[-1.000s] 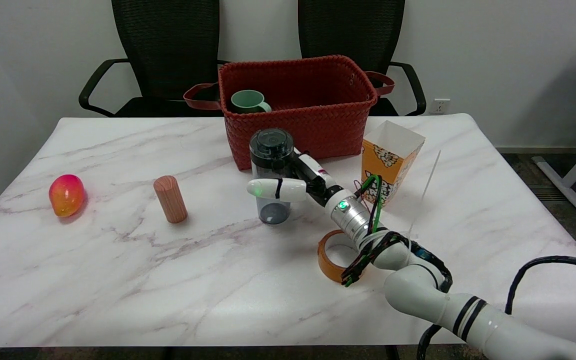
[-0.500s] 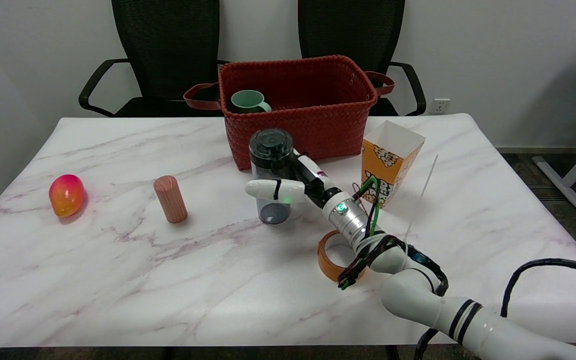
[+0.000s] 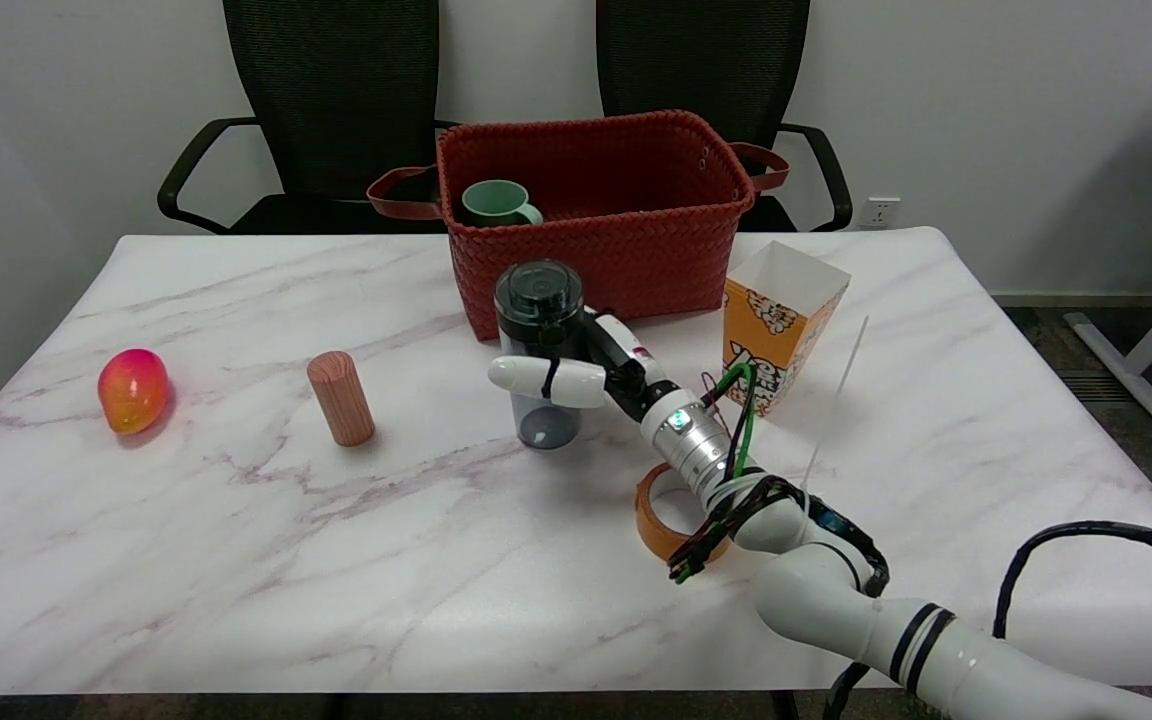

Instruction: Pick up the black water bottle.

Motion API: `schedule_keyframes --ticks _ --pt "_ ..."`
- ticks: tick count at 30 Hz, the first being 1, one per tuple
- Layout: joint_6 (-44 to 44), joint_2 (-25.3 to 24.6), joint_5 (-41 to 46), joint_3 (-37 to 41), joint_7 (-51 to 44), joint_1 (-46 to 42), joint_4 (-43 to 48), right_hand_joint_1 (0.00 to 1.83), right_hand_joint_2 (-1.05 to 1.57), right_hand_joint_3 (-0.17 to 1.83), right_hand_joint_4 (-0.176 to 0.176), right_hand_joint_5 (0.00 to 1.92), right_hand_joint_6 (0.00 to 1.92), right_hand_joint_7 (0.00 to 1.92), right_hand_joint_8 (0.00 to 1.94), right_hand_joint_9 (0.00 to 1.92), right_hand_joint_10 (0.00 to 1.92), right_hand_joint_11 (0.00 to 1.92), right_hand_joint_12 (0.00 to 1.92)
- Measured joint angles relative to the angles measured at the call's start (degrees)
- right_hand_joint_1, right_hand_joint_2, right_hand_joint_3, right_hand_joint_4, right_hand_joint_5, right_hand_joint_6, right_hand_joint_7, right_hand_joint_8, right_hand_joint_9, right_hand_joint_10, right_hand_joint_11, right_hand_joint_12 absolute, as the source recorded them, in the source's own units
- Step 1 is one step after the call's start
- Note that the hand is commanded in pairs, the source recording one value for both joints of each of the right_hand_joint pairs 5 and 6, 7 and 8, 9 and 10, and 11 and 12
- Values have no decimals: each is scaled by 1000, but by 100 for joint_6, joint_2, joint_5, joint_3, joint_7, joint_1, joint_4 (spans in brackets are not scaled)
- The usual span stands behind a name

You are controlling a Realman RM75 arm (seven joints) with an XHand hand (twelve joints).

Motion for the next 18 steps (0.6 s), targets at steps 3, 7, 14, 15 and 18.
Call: schedule_keyframes --ticks 3,7,14,15,18 --pt "12 -12 0 -4 37 1 -18 855 613 -175 0 605 605 1131 1131 949 949 865 865" --pt "24 -28 2 -7 78 4 -36 858 632 -175 0 903 903 1318 1318 1154 1154 1126 1126" --pt "83 -35 3 -7 172 4 -54 865 637 -175 0 1102 1102 1396 1396 1283 1283 1272 1272" --pt "94 -32 4 -5 187 4 -54 865 637 -175 0 1111 1111 1399 1399 1287 1287 1277 1277" --pt "136 -19 6 -1 224 4 -54 869 628 -175 0 1140 1140 1410 1410 1302 1302 1307 1307"
